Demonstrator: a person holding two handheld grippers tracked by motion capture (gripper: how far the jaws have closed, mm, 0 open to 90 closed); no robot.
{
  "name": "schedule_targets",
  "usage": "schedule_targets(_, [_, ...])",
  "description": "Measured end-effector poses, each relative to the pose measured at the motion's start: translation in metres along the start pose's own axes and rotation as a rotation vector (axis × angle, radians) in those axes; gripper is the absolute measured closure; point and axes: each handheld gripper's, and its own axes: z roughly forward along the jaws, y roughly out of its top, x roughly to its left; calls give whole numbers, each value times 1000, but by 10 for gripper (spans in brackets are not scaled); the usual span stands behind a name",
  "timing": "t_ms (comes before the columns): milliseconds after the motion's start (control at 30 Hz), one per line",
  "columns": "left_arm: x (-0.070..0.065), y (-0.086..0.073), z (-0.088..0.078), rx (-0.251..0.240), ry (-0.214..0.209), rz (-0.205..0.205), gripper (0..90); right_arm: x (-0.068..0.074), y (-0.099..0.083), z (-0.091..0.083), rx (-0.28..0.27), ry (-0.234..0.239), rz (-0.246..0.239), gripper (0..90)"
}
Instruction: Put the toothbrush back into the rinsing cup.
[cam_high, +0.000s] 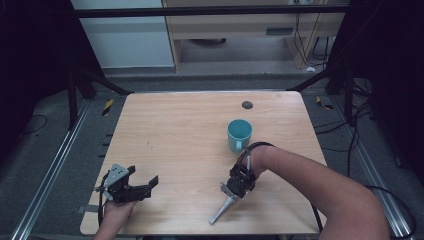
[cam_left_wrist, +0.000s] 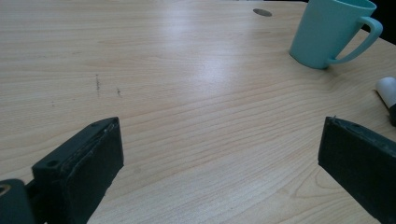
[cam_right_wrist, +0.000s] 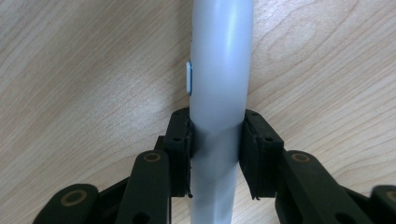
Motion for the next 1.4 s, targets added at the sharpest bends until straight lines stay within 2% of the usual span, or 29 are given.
schedule_targets(267, [0,0,0,0,1,-1,0,5,0,-2,-8,-13,15,662])
schedule_targets(300, [0,0,0,0,2,-1,0,6,0,-3,-16,-14,36,662])
schedule_targets(433, [0,0,0,1,1,1,0,6,-2,-8,-45,-31,63,662])
schedule_targets(667, [0,0,0,0,3,-1,0,5,-6,-18,-109,-72,159,662])
schedule_targets(767, [0,0,0,0,3,0,0,6,-10,-22,-167,-86,226,662])
schedule_targets(867, [-1,-1,1,4,2,2,0,8,-14,-23,-191,-110,261,662])
schedule_targets(900, [-1,-1,1,4,2,1,0,10,-16,-23,-215,-118,288,662])
schedule_targets(1000, [0,-1,1,4,4,-2,0,12,-20,-23,-239,-134,317,662])
schedule_targets(1100, [0,-1,1,6,4,-1,0,14,-25,-23,-280,-151,377,662])
schedule_targets(1200, [0,-1,1,6,4,-4,0,16,-28,-24,-291,-174,402,662])
schedule_targets(1400, [0,-1,1,4,2,-7,0,19,-36,-27,-370,-215,499,662])
